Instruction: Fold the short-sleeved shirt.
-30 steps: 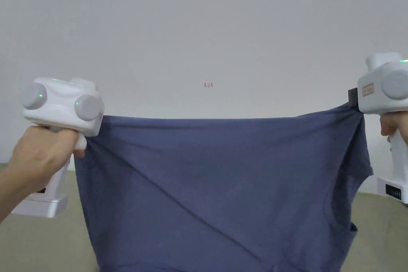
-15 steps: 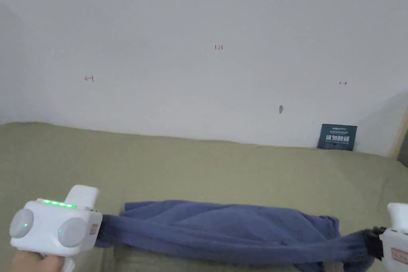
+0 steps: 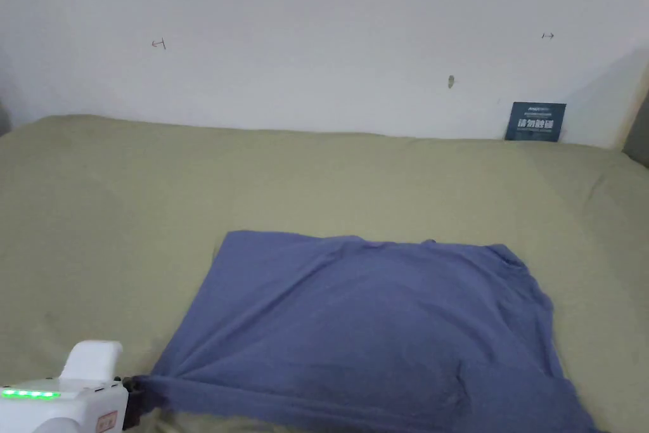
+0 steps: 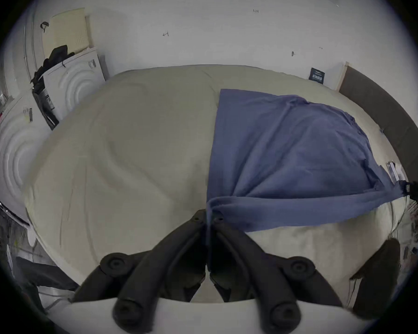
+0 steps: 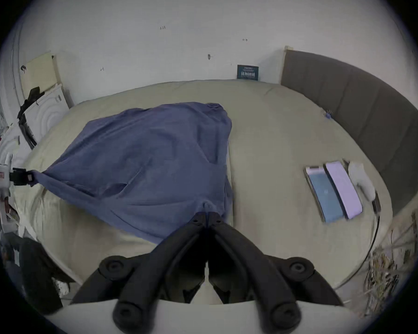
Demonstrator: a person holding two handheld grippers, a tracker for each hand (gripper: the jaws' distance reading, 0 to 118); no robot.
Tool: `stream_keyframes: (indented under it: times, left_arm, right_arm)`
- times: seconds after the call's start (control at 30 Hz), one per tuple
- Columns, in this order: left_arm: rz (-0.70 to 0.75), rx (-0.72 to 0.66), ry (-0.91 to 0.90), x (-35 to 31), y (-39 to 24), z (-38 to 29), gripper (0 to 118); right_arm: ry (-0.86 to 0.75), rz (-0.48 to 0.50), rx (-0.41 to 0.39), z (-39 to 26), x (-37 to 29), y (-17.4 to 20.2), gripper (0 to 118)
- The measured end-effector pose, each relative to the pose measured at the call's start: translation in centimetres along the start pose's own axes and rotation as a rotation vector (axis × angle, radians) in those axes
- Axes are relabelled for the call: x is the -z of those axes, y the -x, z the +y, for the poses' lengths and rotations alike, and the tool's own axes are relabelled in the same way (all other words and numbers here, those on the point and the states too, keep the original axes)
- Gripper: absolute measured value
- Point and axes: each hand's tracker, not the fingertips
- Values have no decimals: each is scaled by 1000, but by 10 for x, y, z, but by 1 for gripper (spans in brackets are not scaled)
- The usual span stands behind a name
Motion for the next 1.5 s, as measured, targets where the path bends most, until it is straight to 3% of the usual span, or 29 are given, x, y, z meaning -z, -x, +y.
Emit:
stream_keyframes:
  times: [0.47,0.5,0.57,0.6,0.67,0.77,0.9,0.93,0.97,1.03,1.17,1.2,1.23,1.27,1.3,1.5]
  left_arm:
    - [-15,-39,38,-15,0,-53,3]
    - [-13,-42,38,-14,-1,-54,22]
    - [-20,-59,49,-14,2,-57,92]
    - [-18,-69,56,-13,3,-58,113]
    - [12,-99,20,-23,6,-60,112]
    - [6,-127,21,-38,13,-59,110]
    - [-21,-136,24,-59,21,-59,83]
    - [-27,-132,28,-63,20,-60,46]
    - [-31,-137,29,-65,19,-62,3]
    - [-43,-118,43,-76,22,-62,0]
    - [-68,-101,54,-67,20,-58,0]
    - [-81,-100,63,-66,20,-56,9]
    - [-84,-99,67,-64,19,-54,40]
    - [-79,-94,79,-52,18,-52,85]
    - [-69,-86,102,-45,15,-51,118]
    - [-43,-29,149,-16,8,-44,114]
  right_arm:
    - [53,-7,10,-41,-7,1,1]
    - [50,-3,15,-43,-7,0,21]
    - [60,-12,44,-42,-5,0,99]
    - [73,-6,49,-41,-2,0,115]
    - [37,-3,64,-42,-14,1,107]
    - [42,-8,57,-38,-19,1,107]
    - [-16,-28,81,-33,-38,5,69]
    - [-33,-68,79,-32,-42,8,29]
    - [-87,-112,106,-29,-46,8,0]
    - [-24,-31,110,-29,-44,3,0]
    - [-37,-52,84,-33,-42,8,0]
    - [-33,-54,85,-34,-41,8,0]
    - [-28,-55,93,-35,-41,8,0]
    - [-22,-47,102,-36,-41,8,0]
    - [-15,-42,107,-37,-40,8,0]
    - [23,-50,93,-42,-34,4,0]
